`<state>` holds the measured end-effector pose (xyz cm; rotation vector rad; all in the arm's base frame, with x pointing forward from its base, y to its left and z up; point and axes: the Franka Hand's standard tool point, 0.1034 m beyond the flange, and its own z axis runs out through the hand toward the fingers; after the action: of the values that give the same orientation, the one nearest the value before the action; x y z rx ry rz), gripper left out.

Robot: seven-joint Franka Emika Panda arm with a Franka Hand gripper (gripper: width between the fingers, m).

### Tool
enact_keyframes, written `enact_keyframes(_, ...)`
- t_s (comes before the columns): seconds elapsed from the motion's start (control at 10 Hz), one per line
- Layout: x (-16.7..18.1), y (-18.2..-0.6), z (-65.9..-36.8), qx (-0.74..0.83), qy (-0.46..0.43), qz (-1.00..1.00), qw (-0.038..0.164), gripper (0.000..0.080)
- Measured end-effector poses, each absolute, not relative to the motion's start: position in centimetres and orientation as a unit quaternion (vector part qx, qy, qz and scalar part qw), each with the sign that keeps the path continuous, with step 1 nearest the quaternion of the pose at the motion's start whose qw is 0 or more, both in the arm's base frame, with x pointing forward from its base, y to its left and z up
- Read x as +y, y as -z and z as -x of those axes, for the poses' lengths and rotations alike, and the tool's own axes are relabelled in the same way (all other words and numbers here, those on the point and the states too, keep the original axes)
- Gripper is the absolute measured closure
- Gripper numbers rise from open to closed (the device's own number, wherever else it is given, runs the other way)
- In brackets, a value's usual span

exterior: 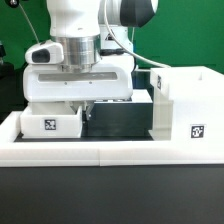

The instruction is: Assemble drawer

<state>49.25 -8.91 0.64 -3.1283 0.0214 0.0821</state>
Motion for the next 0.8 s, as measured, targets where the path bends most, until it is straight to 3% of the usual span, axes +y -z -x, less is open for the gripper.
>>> enact_keyframes(0.5, -8.8, -0.8, -49.3, -0.001, -0.026, 1.000, 0.006, 0.0758)
enact_keyframes(0.8, -7.9, -2.9, -49.8, -0.044, -0.032, 0.998, 0.018, 0.0758)
